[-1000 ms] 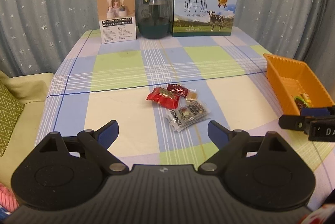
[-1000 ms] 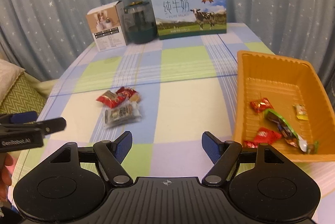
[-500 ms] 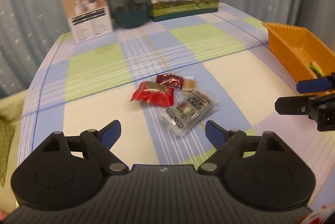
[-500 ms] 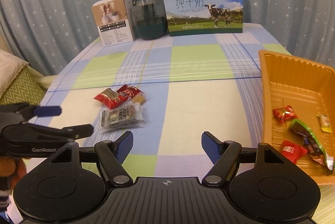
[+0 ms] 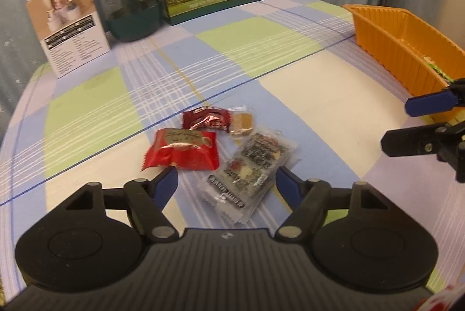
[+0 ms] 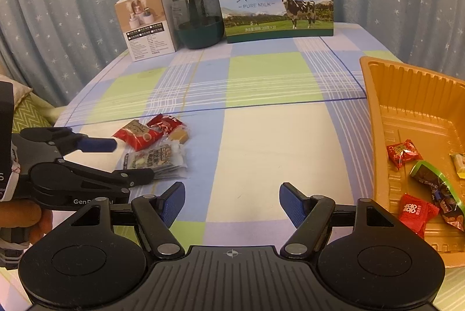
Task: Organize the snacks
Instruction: 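Withdraw both tools from the tray back toward the remaining snacks, then grasp the clear biscuit pouch with the left tool while the right tool grasps the red packet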
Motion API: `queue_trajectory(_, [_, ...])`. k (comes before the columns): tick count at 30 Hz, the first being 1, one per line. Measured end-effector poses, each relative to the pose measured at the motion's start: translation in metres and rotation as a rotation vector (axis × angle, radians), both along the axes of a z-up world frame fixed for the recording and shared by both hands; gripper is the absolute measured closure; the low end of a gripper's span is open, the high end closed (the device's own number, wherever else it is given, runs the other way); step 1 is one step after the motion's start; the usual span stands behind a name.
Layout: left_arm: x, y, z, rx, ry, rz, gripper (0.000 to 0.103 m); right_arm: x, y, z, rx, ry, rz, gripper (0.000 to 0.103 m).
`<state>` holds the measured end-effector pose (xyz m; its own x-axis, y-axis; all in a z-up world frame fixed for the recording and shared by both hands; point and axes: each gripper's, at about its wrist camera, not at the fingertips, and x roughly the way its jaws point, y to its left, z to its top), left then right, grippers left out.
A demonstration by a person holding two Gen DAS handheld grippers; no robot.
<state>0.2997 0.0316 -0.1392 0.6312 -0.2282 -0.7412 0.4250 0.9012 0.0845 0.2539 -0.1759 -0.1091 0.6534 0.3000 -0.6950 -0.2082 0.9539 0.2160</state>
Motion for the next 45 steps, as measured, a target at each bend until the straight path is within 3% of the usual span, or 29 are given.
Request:
queue_trajectory(4, [-0.003, -0.003, -0.002, -0.030, 0.035, -0.019, 0.047, 0.001, -0.003, -0.001, 0.005, 0.002, -0.006, 0.031])
queue_trajectory(12, [-0.007, -0.014, 0.000, -0.044, 0.024, -0.062, 0.050, 0.003, -0.008, -0.001, 0.013, 0.005, -0.039, 0.031])
queue_trajectory(17, [-0.004, -0.026, -0.005, 0.011, 0.004, -0.109, 0.050, 0.005, -0.009, -0.002, 0.018, 0.007, -0.054, 0.031])
queue_trajectory(20, [-0.006, -0.030, -0.006, 0.010, 0.047, -0.140, 0.063, 0.006, -0.009, -0.002, 0.019, 0.008, -0.059, 0.031])
queue_trajectory(24, [-0.016, -0.029, 0.001, -0.029, 0.096, -0.141, 0.063, 0.006, -0.010, -0.002, 0.024, 0.006, -0.066, 0.031])
queue_trajectory(29, [-0.018, -0.027, 0.011, -0.067, 0.049, -0.111, 0.062, 0.007, -0.014, 0.000, 0.036, 0.002, -0.086, 0.030])
queue_trajectory(39, [-0.004, -0.046, -0.009, -0.008, 0.025, -0.163, 0.058, 0.008, -0.019, 0.001, 0.046, -0.002, -0.110, 0.030])
queue_trajectory(45, [-0.007, -0.041, -0.004, 0.006, 0.048, -0.126, 0.069, 0.010, -0.018, 0.001, 0.053, -0.004, -0.104, 0.031])
